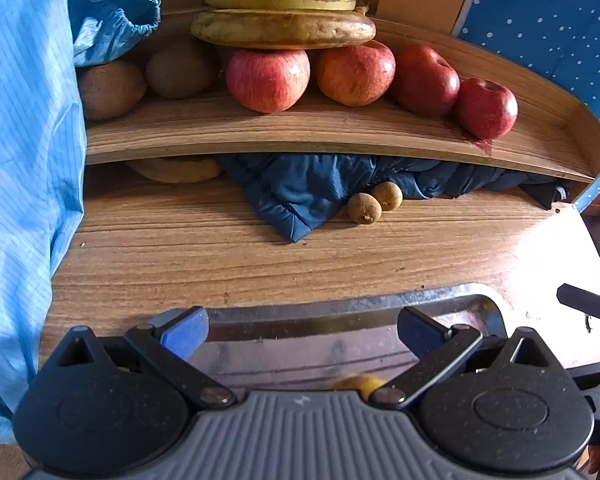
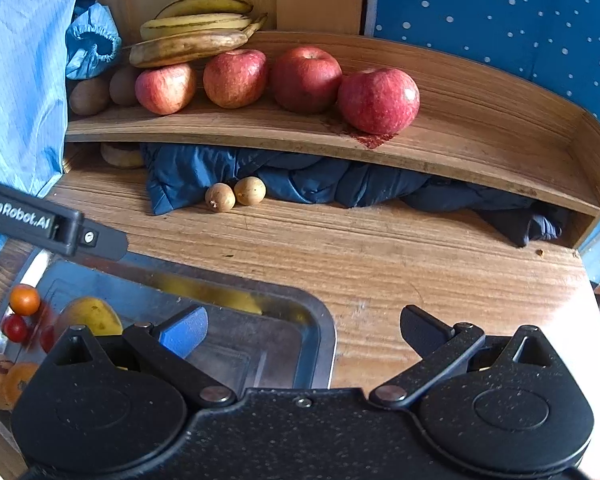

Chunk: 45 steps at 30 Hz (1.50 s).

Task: Organize fruits
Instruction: 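Grasp a small brown round fruit with the left tool while the right tool grasps the other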

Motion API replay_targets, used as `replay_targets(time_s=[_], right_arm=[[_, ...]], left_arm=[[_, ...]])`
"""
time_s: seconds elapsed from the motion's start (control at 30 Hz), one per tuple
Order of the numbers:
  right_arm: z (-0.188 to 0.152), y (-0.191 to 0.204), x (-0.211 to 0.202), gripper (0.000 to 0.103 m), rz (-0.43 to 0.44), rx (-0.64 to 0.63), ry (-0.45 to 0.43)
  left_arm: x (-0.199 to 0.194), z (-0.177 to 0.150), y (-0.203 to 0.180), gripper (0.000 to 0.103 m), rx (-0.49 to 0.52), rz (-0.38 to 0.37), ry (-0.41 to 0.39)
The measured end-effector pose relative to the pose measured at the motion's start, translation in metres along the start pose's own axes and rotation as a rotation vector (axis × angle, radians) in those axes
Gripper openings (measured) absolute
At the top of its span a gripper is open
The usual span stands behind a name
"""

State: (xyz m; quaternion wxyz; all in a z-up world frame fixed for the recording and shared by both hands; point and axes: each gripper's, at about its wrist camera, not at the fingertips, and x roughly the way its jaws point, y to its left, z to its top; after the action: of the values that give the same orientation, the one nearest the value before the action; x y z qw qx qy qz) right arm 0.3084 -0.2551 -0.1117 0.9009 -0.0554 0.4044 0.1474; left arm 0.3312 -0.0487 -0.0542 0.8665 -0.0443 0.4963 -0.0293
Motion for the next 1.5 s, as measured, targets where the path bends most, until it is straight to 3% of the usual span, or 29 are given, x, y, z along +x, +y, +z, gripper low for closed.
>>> replay_targets(time_s=[0.23, 0.47, 0.73, 1.17, 1.37, 1.5], right_arm=[[0.013, 0.0, 0.015, 0.102, 0.018, -0.069, -0.008], [0.023, 0.005, 0.031, 0.102, -0.007, -0.199, -0.048], [0.033, 0.012, 0.053, 0.102, 0.03, -0.373, -0.098], [0.048, 0.008, 0.07, 0.081, 0.113, -0.441, -0.139], [0.048, 0.01, 0.075, 0.072, 0.141, -0.466, -0.152], [0.051, 0.011, 0.079, 0.058, 0.159, -0.477, -0.153]], left_arm=[[0.015, 0.013, -0.005, 0.102, -0.049, 0.015, 0.001], [0.029, 0.03, -0.018, 0.102, -0.062, 0.013, -0.006], [0.048, 0.048, -0.033, 0.102, -0.092, 0.016, -0.001], [0.068, 0.061, -0.038, 0.1, -0.178, -0.007, 0.024], [0.072, 0.065, -0.038, 0.091, -0.204, -0.004, 0.019], [0.082, 0.074, -0.044, 0.082, -0.219, 0.002, 0.026]])
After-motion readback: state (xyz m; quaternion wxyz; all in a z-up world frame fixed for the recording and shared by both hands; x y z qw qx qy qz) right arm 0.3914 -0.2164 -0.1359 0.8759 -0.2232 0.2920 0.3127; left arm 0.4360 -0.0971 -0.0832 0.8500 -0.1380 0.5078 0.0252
